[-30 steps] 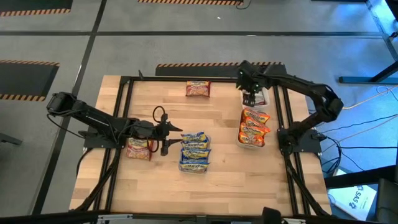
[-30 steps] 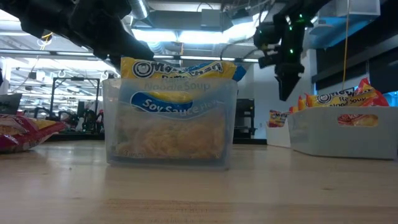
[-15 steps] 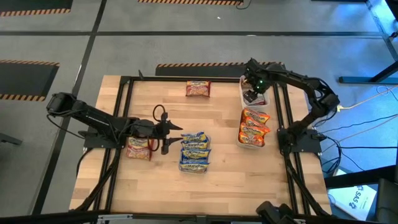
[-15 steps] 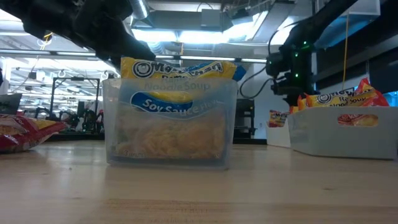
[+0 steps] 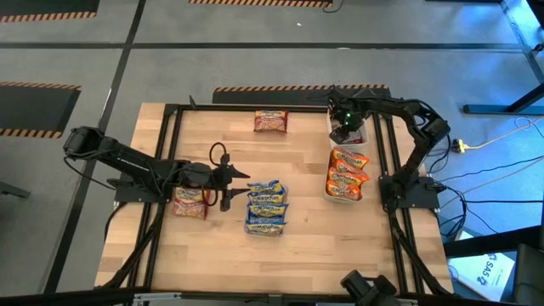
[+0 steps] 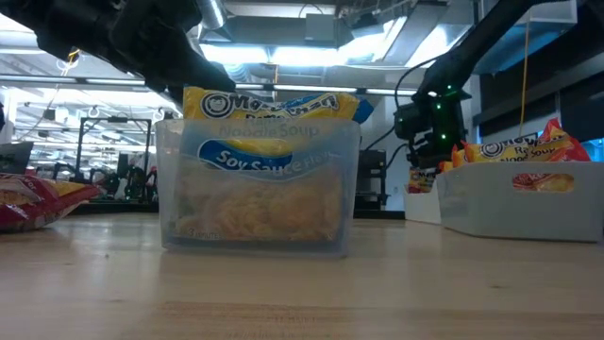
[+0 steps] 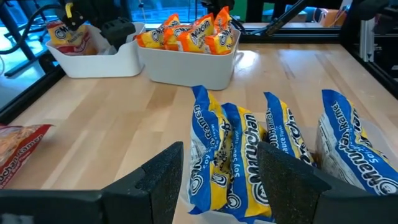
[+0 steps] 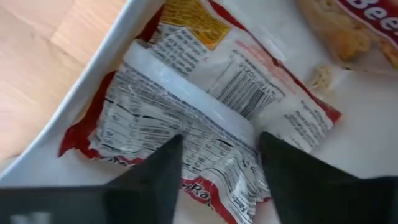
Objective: Sort Maruchan noodles
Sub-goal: Put the bottom right red noodle pack into the white bin
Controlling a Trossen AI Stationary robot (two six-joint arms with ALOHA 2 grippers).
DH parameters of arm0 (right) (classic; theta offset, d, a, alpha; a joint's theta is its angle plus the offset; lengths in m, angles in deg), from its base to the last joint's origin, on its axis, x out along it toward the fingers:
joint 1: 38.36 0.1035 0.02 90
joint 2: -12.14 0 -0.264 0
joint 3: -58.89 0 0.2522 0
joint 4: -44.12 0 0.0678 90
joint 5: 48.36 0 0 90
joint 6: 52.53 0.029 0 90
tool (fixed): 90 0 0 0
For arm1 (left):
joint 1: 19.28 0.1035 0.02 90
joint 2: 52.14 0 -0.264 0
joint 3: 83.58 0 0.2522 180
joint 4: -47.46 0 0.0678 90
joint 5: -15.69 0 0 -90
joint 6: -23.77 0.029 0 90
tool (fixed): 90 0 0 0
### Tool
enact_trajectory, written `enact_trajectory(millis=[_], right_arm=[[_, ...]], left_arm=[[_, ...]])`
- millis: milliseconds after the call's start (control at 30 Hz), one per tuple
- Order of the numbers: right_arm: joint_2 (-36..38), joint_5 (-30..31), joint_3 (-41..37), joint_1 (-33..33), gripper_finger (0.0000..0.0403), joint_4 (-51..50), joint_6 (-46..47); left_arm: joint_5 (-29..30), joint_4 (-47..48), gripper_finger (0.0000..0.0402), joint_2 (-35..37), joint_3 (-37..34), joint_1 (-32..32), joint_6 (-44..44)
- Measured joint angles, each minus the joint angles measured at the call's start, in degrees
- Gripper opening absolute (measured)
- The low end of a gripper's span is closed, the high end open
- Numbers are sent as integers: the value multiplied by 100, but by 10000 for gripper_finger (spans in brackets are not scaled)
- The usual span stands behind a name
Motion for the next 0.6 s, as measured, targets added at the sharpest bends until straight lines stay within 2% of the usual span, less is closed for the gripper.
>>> enact_trajectory(millis=[133, 267, 333, 600], right_arm=[[-7, 12, -6, 2, 101, 13, -43], [-19, 279, -14, 2, 21, 32, -241], [-18, 370, -15, 4, 8, 29, -364], [241, 419, -24, 0, 3, -5, -503]], left_arm=[[0, 0, 198, 0, 0, 0, 0], [2, 0, 198, 1, 0, 0, 25], [2, 0, 198, 0, 0, 0, 31], [2, 0, 198, 0, 0, 0, 39]])
